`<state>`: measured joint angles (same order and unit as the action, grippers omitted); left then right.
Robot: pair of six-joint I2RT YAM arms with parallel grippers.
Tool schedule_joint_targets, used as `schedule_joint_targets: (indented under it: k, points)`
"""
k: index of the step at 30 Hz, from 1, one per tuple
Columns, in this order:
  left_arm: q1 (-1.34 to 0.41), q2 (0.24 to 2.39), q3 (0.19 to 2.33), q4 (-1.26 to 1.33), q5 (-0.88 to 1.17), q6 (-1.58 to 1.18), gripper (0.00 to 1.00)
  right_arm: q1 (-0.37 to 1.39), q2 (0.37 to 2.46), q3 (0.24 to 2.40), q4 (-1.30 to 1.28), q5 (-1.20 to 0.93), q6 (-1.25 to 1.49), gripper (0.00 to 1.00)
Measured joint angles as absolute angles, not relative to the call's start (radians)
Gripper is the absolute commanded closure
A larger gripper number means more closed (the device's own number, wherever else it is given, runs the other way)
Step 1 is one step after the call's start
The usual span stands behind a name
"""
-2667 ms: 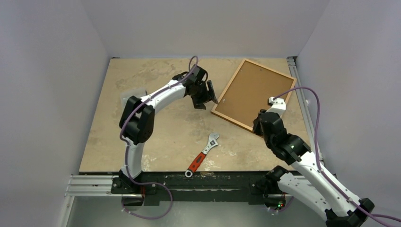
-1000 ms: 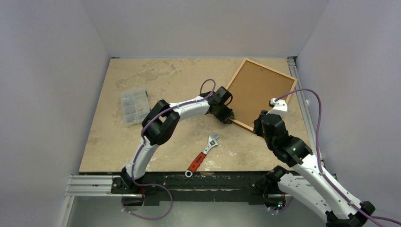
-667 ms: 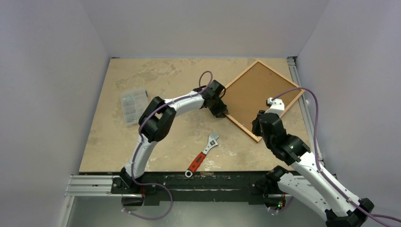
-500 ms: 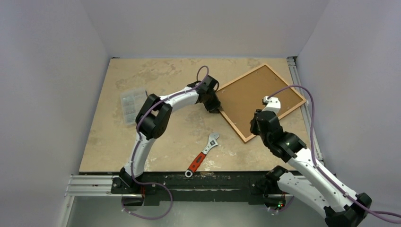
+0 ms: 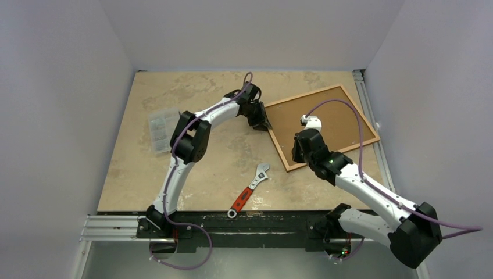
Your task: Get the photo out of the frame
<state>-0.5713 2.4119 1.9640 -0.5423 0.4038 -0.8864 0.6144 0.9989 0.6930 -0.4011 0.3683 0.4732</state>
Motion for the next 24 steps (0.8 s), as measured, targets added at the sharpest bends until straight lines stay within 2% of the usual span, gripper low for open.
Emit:
schedule_joint_targets:
  k: [11, 24]
  points:
    - [-0.565, 2.424, 1.979, -0.54, 0.435, -0.851, 1.0, 0.615, 1.182, 0.693, -0.288, 0.336, 0.446, 1.0]
    - [-0.563, 2.426, 1.979, -0.539, 0.445, -0.85, 1.0, 0.615, 1.263, 0.693, -0.151, 0.351, 0.429, 1.0]
